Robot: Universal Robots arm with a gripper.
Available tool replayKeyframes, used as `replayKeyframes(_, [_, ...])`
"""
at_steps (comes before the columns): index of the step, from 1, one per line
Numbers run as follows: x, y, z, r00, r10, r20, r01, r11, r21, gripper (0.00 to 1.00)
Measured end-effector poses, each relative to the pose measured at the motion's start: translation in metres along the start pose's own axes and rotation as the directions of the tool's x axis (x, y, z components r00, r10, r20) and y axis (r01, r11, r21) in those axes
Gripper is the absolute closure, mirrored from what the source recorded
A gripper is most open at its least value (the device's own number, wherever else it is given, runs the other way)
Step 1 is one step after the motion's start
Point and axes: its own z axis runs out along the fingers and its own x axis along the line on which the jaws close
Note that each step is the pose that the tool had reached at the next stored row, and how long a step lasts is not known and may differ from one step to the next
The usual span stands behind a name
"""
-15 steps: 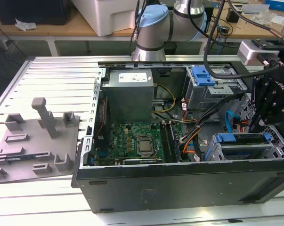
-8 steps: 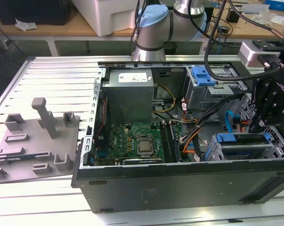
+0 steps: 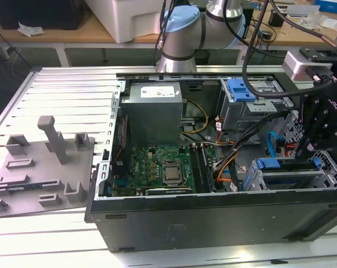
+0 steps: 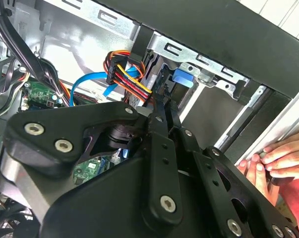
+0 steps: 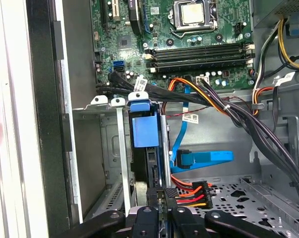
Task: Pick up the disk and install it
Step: 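Insert the first disk wire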
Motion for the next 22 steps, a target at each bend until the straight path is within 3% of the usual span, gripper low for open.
replayKeyframes(22, [0.0, 0.0009, 0.0015, 0.9998, -0.022, -0.0019, 0.022, 0.9998, 0.0017, 0.83])
